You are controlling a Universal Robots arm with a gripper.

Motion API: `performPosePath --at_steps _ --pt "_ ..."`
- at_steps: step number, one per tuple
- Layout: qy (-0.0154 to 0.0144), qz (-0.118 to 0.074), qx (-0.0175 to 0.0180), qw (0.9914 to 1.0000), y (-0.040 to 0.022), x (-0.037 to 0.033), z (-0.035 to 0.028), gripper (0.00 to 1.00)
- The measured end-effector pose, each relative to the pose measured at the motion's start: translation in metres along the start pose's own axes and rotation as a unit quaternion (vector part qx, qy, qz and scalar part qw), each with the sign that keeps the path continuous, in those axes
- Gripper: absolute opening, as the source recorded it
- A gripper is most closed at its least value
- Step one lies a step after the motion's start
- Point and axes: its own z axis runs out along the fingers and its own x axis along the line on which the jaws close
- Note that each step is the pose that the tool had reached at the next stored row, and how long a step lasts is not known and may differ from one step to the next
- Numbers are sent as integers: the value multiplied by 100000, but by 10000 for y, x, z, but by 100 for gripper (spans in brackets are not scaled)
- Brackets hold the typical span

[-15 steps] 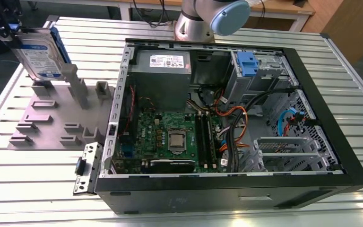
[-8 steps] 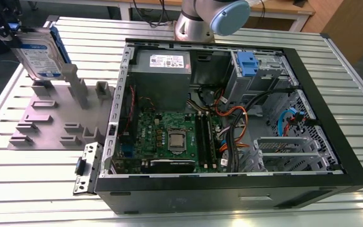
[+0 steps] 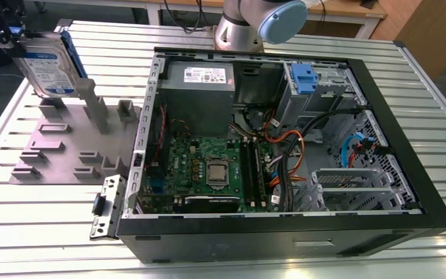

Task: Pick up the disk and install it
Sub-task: 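Pick up the disk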

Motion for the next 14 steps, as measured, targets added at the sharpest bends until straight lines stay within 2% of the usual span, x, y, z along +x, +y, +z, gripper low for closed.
performPosePath --at_steps 5,14 --pt "-3 -5 6 100000 1 -2 -57 36" --pt "-3 0 4 100000 2 -3 -85 36"
